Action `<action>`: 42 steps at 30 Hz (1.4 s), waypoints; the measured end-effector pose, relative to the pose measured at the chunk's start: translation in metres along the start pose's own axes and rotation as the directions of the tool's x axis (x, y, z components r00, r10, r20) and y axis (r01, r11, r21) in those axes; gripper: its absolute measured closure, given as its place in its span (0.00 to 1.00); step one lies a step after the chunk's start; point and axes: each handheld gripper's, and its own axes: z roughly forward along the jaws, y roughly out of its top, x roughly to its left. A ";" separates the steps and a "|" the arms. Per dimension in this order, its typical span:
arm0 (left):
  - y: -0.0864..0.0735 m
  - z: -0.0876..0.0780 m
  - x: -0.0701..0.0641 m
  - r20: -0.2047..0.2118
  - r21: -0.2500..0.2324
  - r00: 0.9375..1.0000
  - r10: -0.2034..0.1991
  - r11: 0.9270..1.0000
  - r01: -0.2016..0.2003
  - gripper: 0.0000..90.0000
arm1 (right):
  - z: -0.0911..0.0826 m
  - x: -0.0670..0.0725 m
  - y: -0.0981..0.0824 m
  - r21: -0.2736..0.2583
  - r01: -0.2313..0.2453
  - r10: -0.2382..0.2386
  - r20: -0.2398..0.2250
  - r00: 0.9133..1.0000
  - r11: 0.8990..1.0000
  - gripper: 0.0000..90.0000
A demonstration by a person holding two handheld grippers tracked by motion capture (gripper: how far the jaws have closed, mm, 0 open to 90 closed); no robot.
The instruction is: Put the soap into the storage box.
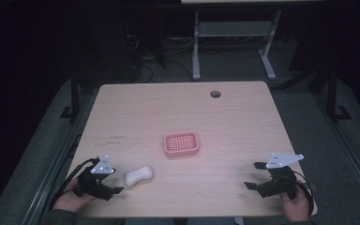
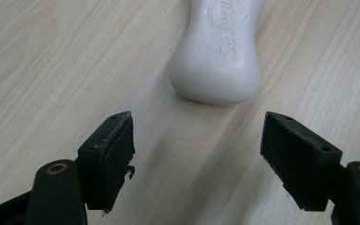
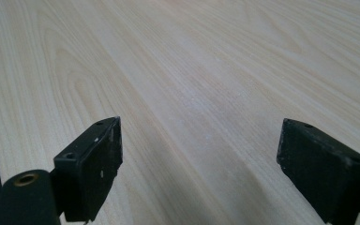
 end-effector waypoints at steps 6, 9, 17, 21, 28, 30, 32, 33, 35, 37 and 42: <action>0.005 0.002 -0.001 0.005 -0.003 1.000 0.013 1.000 -0.013 0.28 | 0.000 0.000 0.000 0.000 0.002 -0.002 0.000 1.000 1.000 0.16; 0.007 0.002 -0.001 0.004 -0.007 1.000 0.019 1.000 -0.019 0.28 | 0.000 0.000 0.000 -0.002 0.002 -0.002 0.000 1.000 1.000 0.16; 0.012 0.003 -0.002 0.004 -0.017 1.000 0.027 1.000 -0.027 0.28 | 0.000 -0.001 0.001 -0.005 0.006 -0.006 0.003 1.000 1.000 0.16; 0.014 0.003 -0.002 0.005 -0.018 0.999 0.033 0.999 -0.033 0.28 | 0.000 -0.001 0.001 -0.004 0.006 -0.006 0.001 1.000 1.000 0.16; 0.017 0.004 -0.002 0.007 -0.024 0.999 0.040 0.999 -0.040 0.28 | 0.000 0.000 0.001 -0.005 0.005 -0.005 0.000 1.000 1.000 0.16; 0.018 0.004 -0.002 0.008 -0.021 0.999 0.042 0.999 -0.042 0.29 | 0.001 0.000 0.002 -0.007 0.003 -0.003 -0.002 1.000 1.000 0.16; 0.019 0.004 -0.003 0.009 -0.024 0.999 0.043 0.999 -0.043 0.28 | 0.001 0.000 0.002 -0.006 0.007 -0.007 0.000 1.000 1.000 0.16; 0.020 0.004 -0.003 0.010 -0.024 0.999 0.042 0.999 -0.042 0.28 | 0.001 0.000 0.002 -0.006 0.004 -0.004 0.000 1.000 1.000 0.16; 0.022 0.005 -0.003 0.012 -0.027 0.999 0.047 0.999 -0.047 0.28 | 0.001 0.000 0.002 -0.006 0.004 -0.004 0.001 1.000 1.000 0.16; 0.023 0.006 -0.003 0.013 -0.026 0.999 0.050 0.998 -0.049 0.28 | 0.001 0.000 0.002 -0.006 0.004 -0.004 -0.002 1.000 1.000 0.16; 0.024 0.008 -0.004 0.015 -0.020 0.998 0.055 0.998 -0.054 0.29 | 0.002 0.000 0.003 -0.004 0.008 -0.008 -0.001 1.000 1.000 0.16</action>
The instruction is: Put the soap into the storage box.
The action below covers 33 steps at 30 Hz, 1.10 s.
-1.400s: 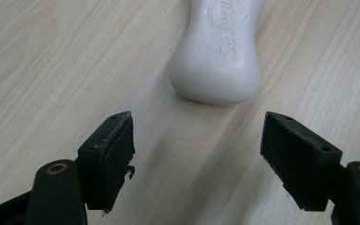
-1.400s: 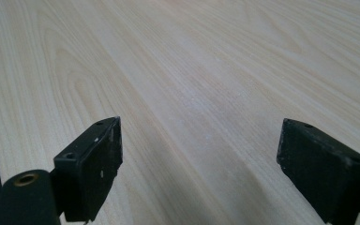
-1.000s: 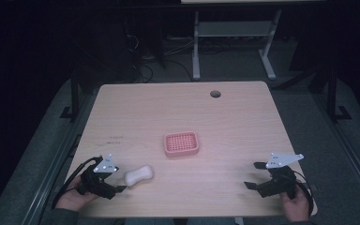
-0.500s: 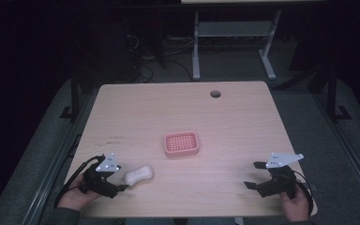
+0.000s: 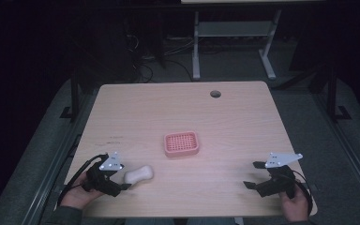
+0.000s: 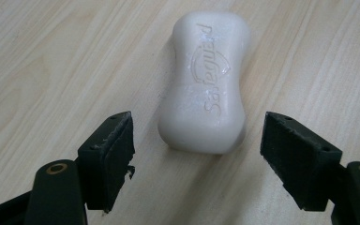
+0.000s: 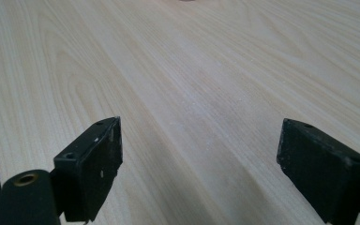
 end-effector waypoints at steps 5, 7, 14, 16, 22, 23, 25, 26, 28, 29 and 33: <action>0.002 0.001 0.000 0.003 0.002 1.000 0.004 1.000 -0.004 0.29 | 0.000 0.000 0.000 -0.002 0.002 -0.002 0.000 1.000 1.000 0.16; 0.003 0.002 0.001 0.006 -0.001 1.000 0.003 1.000 -0.003 0.29 | 0.000 0.000 0.000 0.001 0.000 0.000 -0.001 1.000 1.000 0.16; 0.008 0.007 0.000 0.017 0.011 1.000 0.014 1.000 -0.015 0.29 | 0.001 0.000 0.001 0.002 -0.001 0.001 -0.001 1.000 1.000 0.16; 0.010 0.009 0.001 0.019 0.014 1.000 0.021 1.000 -0.021 0.29 | 0.000 0.000 0.001 0.002 -0.002 0.002 -0.001 1.000 1.000 0.16; 0.013 0.012 0.001 0.027 0.016 0.999 0.021 1.000 -0.021 0.29 | 0.000 0.001 0.001 0.002 -0.002 0.002 -0.001 1.000 1.000 0.16; 0.014 0.013 0.002 0.029 0.020 0.999 0.023 1.000 -0.024 0.29 | 0.000 0.001 0.001 0.003 -0.003 0.003 -0.001 1.000 1.000 0.16; 0.015 0.015 0.001 0.031 0.017 0.999 0.021 1.000 -0.022 0.29 | 0.000 0.000 0.001 0.002 -0.001 0.001 -0.001 1.000 1.000 0.16; 0.016 0.015 0.001 0.032 0.021 0.999 0.026 0.999 -0.026 0.29 | 0.001 0.001 0.001 0.002 -0.002 0.002 -0.001 1.000 1.000 0.16; 0.017 0.016 0.001 0.034 0.019 0.999 0.026 0.999 -0.027 0.29 | 0.001 0.001 0.001 0.003 -0.005 0.005 -0.001 1.000 1.000 0.16; 0.018 0.017 0.002 0.035 0.020 0.999 0.029 0.999 -0.030 0.29 | 0.001 0.001 0.001 0.002 -0.002 0.002 -0.001 1.000 1.000 0.16; 0.019 0.019 0.002 0.039 0.022 0.999 0.029 0.999 -0.030 0.29 | 0.001 0.001 0.001 0.001 -0.001 0.001 -0.004 1.000 1.000 0.16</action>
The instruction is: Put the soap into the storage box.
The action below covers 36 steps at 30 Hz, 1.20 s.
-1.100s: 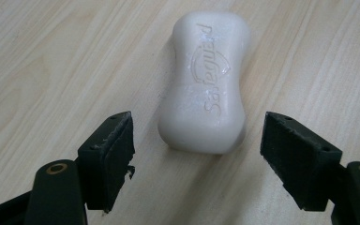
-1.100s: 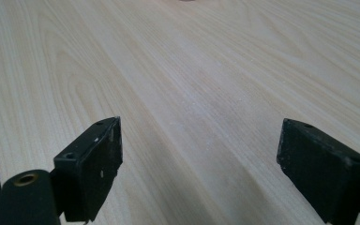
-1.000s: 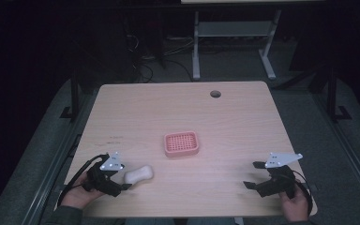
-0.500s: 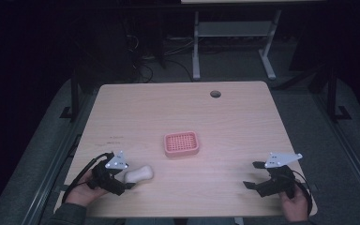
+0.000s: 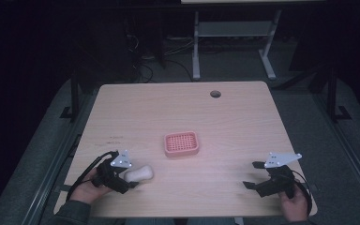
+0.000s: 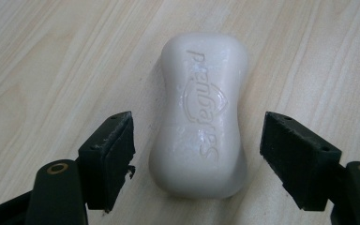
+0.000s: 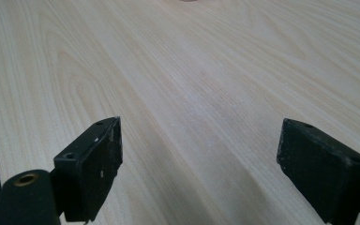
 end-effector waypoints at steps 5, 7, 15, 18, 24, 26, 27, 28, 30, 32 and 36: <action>0.002 0.003 0.000 0.010 0.004 1.000 0.003 1.000 -0.003 0.31 | 0.001 0.000 0.000 0.001 0.002 -0.002 -0.002 1.000 1.000 0.16; 0.003 0.004 0.000 0.008 0.006 1.000 0.005 1.000 -0.005 0.31 | 0.001 0.000 0.000 0.003 0.004 -0.004 -0.001 1.000 1.000 0.16; 0.006 0.008 0.002 0.017 0.014 1.000 0.004 1.000 -0.004 0.32 | 0.001 0.000 0.001 0.002 0.004 -0.004 -0.002 1.000 1.000 0.16; 0.006 0.009 0.003 0.020 0.018 1.000 0.006 1.000 -0.007 0.32 | 0.001 0.000 0.001 0.004 0.003 -0.003 -0.002 1.000 1.000 0.16; 0.007 0.012 0.004 0.025 0.027 1.000 0.005 1.000 -0.006 0.33 | 0.001 0.000 0.001 0.003 0.005 -0.005 -0.002 1.000 1.000 0.16; 0.007 0.013 0.005 0.027 0.027 1.000 0.003 1.000 -0.004 0.34 | 0.001 0.000 0.001 0.003 0.002 -0.002 -0.001 1.000 1.000 0.16; 0.008 0.013 0.005 0.028 0.029 1.000 0.005 1.000 -0.006 0.34 | 0.001 0.000 0.001 0.004 0.001 -0.001 -0.002 1.000 1.000 0.16; 0.008 0.014 0.005 0.030 0.031 1.000 0.005 1.000 -0.006 0.34 | 0.001 0.000 0.001 0.004 0.003 -0.003 -0.001 1.000 1.000 0.16; 0.008 0.015 0.005 0.033 0.031 0.999 0.002 1.000 -0.003 0.35 | 0.001 0.000 0.001 0.003 0.007 -0.007 -0.001 1.000 1.000 0.16; 0.008 0.016 0.006 0.037 0.032 0.999 0.003 0.999 -0.004 0.36 | 0.001 0.000 0.001 0.003 0.005 -0.005 -0.001 1.000 1.000 0.16; 0.009 0.017 0.007 0.043 0.040 0.999 0.001 0.999 -0.003 0.38 | 0.001 0.000 0.001 0.003 0.004 -0.004 -0.002 1.000 1.000 0.16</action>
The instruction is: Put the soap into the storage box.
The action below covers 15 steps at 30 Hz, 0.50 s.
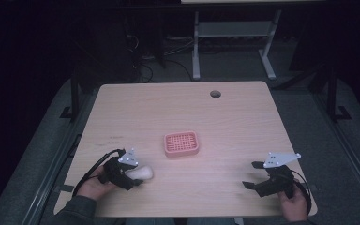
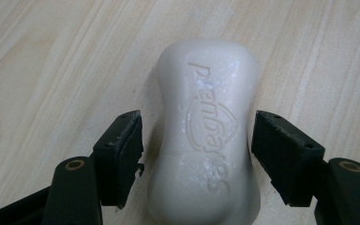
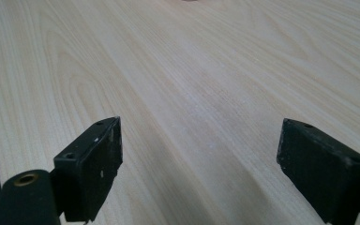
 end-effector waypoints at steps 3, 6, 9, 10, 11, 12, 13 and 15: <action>0.000 0.002 0.000 0.008 -0.001 1.000 -0.006 1.000 0.006 0.41 | 0.000 0.000 0.000 0.000 0.001 -0.001 0.000 1.000 1.000 0.16; 0.001 0.002 0.001 0.015 0.004 1.000 -0.002 1.000 0.002 0.43 | 0.000 0.000 0.000 0.000 0.000 0.000 0.000 1.000 1.000 0.16; 0.001 0.003 0.001 0.016 0.008 1.000 -0.007 1.000 0.007 0.45 | 0.000 0.000 0.000 0.001 0.002 -0.002 0.001 1.000 1.000 0.16; 0.001 0.003 0.002 0.020 0.012 1.000 -0.006 1.000 0.005 0.45 | 0.000 0.000 0.000 0.001 0.001 -0.001 0.000 1.000 1.000 0.16; 0.001 0.004 0.002 0.024 0.012 1.000 -0.006 1.000 0.006 0.47 | 0.000 0.000 0.000 0.001 0.001 -0.001 0.000 1.000 1.000 0.16; 0.001 0.004 0.002 0.026 0.013 1.000 -0.006 1.000 0.006 0.47 | 0.000 0.000 0.000 0.002 0.001 -0.001 0.000 1.000 1.000 0.16; 0.001 0.004 0.002 0.030 0.012 1.000 -0.007 1.000 0.006 0.48 | 0.000 0.000 0.000 0.001 0.004 -0.004 0.001 1.000 1.000 0.16; 0.001 0.004 0.001 0.030 0.013 1.000 -0.005 1.000 0.004 0.49 | 0.000 0.000 0.000 0.001 0.004 -0.004 0.000 1.000 1.000 0.16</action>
